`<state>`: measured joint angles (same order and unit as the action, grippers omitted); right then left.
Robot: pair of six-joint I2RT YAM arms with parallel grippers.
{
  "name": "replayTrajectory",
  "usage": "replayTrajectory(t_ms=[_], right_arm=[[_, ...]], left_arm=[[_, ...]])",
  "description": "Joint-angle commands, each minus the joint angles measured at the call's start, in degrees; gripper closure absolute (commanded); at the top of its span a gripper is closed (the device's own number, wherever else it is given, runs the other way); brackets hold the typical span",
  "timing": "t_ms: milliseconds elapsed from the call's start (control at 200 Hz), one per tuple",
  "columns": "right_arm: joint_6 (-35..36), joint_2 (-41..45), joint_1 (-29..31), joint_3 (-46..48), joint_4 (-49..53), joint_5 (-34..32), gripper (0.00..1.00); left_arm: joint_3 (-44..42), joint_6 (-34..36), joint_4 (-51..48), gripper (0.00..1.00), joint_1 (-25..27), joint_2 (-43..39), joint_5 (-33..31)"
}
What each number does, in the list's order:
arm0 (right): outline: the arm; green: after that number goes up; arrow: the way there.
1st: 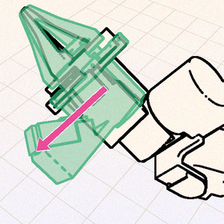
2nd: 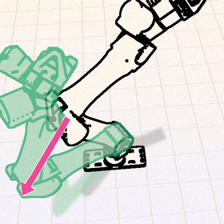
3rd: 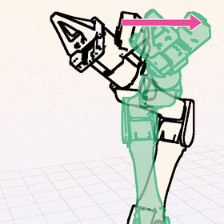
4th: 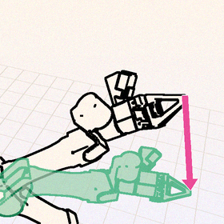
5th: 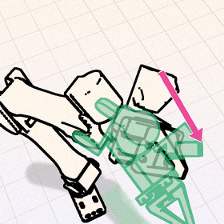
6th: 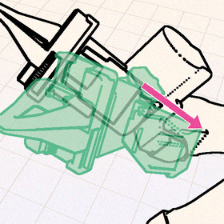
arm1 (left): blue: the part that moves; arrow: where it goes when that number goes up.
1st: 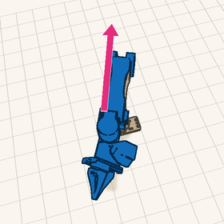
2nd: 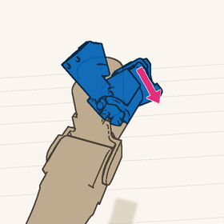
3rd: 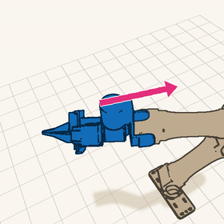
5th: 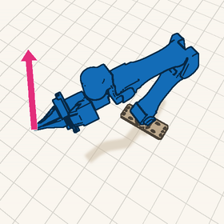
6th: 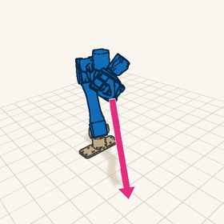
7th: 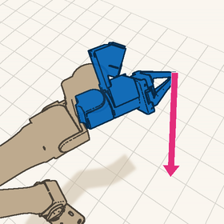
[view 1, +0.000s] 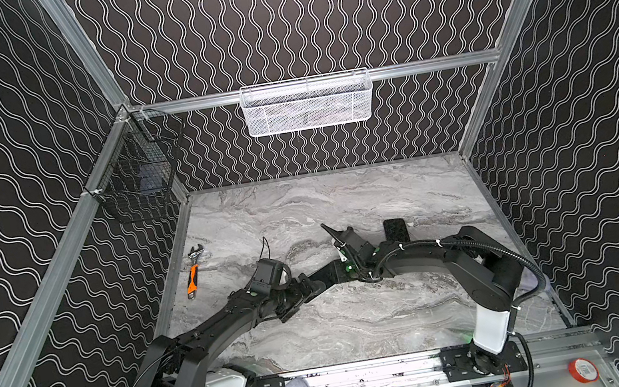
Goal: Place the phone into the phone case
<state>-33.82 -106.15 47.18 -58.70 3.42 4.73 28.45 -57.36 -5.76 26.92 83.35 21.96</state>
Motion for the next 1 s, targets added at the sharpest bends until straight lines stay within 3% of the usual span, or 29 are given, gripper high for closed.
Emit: replayTrajectory(t_ms=[0,415,996], right_arm=[[-0.6,0.2,0.2,0.8,5.1,1.6,0.49],[-1.1,0.2,0.4,1.0,5.6,1.4,0.49],[-1.1,-0.5,0.5,0.6,6.1,1.4,0.49]], left_arm=[[-1.7,-3.2,4.4,0.02,0.1,1.9,-0.2],[-7.7,-5.7,20.4,0.02,0.1,-0.9,-2.5],[-10.8,-4.9,37.8,0.12,0.1,-2.0,2.3]])
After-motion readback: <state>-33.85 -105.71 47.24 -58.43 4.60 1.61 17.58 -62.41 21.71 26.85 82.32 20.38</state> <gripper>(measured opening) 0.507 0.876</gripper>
